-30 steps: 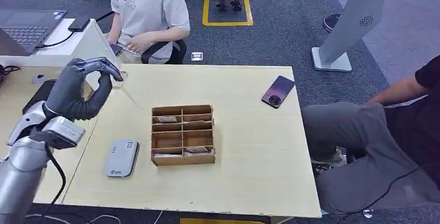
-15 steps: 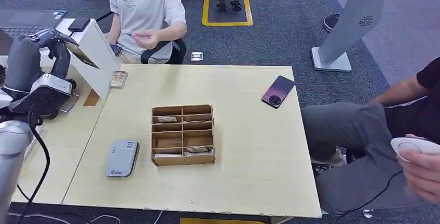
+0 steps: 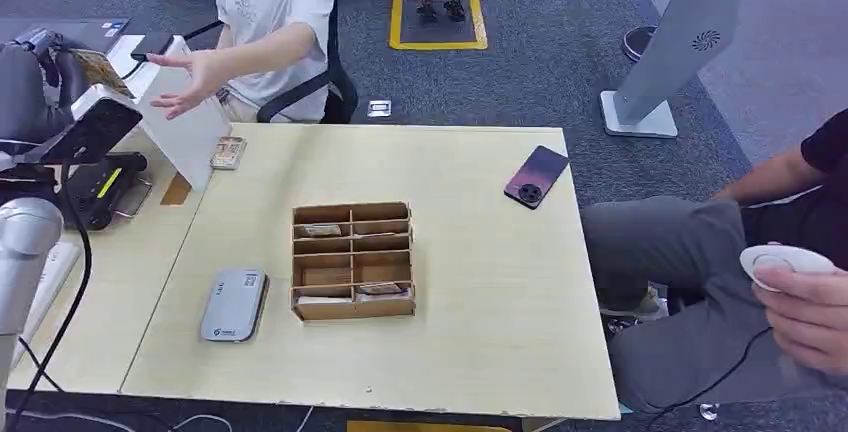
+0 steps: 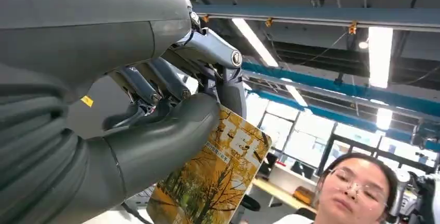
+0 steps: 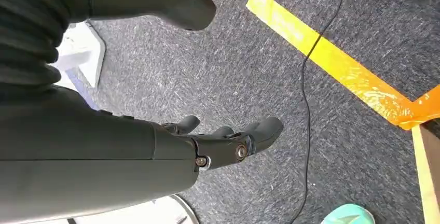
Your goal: Pass the card to the sensor for recognition and then transmit it.
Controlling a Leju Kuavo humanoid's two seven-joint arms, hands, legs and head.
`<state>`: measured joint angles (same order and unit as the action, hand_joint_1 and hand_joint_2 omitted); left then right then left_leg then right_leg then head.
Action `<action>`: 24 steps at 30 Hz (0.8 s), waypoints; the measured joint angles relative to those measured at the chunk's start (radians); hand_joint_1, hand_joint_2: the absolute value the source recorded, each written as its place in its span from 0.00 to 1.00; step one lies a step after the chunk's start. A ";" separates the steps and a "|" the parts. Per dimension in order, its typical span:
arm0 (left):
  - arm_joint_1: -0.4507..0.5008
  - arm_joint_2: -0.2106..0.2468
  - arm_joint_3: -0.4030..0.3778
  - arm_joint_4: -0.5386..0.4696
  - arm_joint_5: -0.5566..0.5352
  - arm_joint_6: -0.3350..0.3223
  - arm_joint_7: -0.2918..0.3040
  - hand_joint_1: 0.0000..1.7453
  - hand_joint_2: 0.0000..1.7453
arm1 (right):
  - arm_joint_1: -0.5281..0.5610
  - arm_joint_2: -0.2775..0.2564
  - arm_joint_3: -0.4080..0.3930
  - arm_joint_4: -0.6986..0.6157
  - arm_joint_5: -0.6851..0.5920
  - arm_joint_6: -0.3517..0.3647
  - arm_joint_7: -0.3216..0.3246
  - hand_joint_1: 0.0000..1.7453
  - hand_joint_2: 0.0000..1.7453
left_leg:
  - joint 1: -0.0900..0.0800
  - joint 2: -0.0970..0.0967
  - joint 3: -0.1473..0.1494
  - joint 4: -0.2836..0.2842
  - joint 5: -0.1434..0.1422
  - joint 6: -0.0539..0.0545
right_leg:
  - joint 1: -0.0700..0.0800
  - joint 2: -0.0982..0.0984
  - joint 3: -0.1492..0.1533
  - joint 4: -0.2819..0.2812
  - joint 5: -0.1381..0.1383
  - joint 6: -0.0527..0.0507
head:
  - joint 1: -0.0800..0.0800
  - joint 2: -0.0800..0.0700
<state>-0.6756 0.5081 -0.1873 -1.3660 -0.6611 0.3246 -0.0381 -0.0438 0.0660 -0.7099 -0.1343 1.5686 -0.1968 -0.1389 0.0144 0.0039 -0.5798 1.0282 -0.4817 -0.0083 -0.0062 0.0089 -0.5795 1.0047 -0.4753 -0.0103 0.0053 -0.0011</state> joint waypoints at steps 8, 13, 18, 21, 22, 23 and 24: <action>-0.009 -0.003 -0.015 0.022 -0.048 0.008 -0.003 1.00 1.00 | 0.000 -0.005 0.000 0.002 0.000 0.005 0.001 0.00 1.00 | 0.000 0.000 0.000 0.000 0.000 0.000 | 0.000 0.000 0.000 0.000 0.000 0.000 | 0.000 0.000; -0.008 -0.010 -0.023 0.024 -0.048 0.007 0.003 1.00 1.00 | -0.001 -0.005 0.000 0.003 0.000 0.006 -0.005 0.00 1.00 | 0.000 0.000 0.000 0.000 0.000 0.000 | 0.000 0.000 0.000 0.000 0.000 0.000 | 0.000 0.000; -0.008 -0.016 -0.037 0.024 -0.055 0.006 0.003 1.00 1.00 | -0.001 -0.005 0.000 0.005 0.000 0.006 -0.010 0.00 1.00 | 0.000 0.001 0.000 0.000 0.000 0.000 | 0.000 0.001 0.000 0.000 0.000 0.000 | 0.000 0.000; -0.008 -0.018 -0.043 0.024 -0.056 0.007 0.002 0.20 1.00 | -0.001 -0.005 0.000 0.005 0.000 0.006 -0.010 0.00 1.00 | 0.000 0.001 0.000 0.000 0.000 0.000 | 0.000 0.001 -0.001 0.000 0.000 0.000 | 0.000 0.000; -0.008 -0.018 -0.045 0.024 -0.057 0.007 0.000 0.20 1.00 | -0.001 -0.005 0.000 0.005 0.000 0.006 -0.010 0.00 1.00 | 0.000 0.001 0.000 0.000 0.000 0.000 | 0.000 0.001 -0.001 0.000 0.000 0.000 | 0.000 0.000; -0.008 -0.018 -0.046 0.024 -0.058 0.008 -0.005 0.20 1.00 | -0.001 -0.005 0.000 0.005 0.000 0.006 -0.010 0.00 1.00 | 0.000 0.001 0.000 0.000 0.000 0.000 | 0.000 0.001 -0.001 0.000 0.000 0.000 | 0.000 0.000; -0.007 -0.018 -0.047 0.024 -0.058 0.011 -0.007 0.20 1.00 | -0.001 -0.005 0.000 0.005 0.000 0.007 -0.010 0.00 1.00 | 0.000 0.001 0.000 0.000 0.000 0.000 | 0.000 0.001 -0.001 0.000 0.000 0.000 | 0.000 0.000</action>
<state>-0.6831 0.4902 -0.2338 -1.3424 -0.7195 0.3353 -0.0450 -0.0450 0.0614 -0.7099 -0.1293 1.5690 -0.1896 -0.1492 0.0145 0.0049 -0.5801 1.0282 -0.4818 -0.0083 -0.0062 0.0100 -0.5801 1.0047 -0.4752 -0.0104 0.0057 -0.0011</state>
